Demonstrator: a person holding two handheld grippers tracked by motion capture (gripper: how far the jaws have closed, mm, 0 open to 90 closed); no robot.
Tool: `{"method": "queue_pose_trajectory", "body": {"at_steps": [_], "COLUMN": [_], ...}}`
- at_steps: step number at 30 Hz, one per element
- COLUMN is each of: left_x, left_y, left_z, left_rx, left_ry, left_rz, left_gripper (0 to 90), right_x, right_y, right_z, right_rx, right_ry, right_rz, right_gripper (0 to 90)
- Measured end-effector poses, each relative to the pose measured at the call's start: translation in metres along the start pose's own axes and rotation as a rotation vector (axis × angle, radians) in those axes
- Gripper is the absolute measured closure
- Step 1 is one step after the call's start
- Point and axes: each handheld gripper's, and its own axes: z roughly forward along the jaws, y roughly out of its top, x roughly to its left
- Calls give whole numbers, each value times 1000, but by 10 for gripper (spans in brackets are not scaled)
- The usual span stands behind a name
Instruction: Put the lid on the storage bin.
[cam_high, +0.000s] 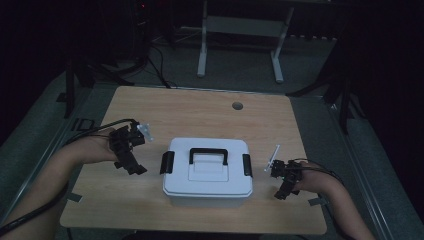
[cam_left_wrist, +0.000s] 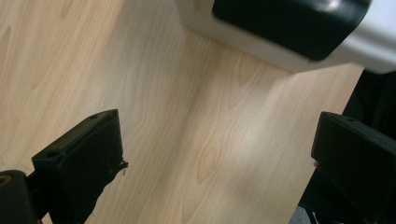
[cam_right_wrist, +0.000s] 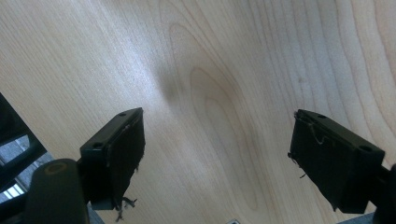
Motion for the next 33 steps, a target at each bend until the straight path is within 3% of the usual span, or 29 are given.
{"method": "queue_pose_trajectory", "body": {"at_steps": [9,22,29,33], "left_x": [4,1,0,-1], "left_y": [-40,-63,-77,-87], "left_z": [21,45,56,59], "left_rx": [-20,-45,-52,-94], "left_ry": [-11,-36,-50,-51], "left_rz": [-54,-84,-122,-143], "left_gripper": [19,18,19,19], "right_x": [0,0,-2,-1], "right_y": [-3,-6,-13,-15], "right_z": [1,4,4,5], "right_rx": [-2,-16,-37,-56], "right_ry": [1,0,-3,-3], "right_rz": [11,13,36,37], "right_gripper": [175,175,176,175]}}
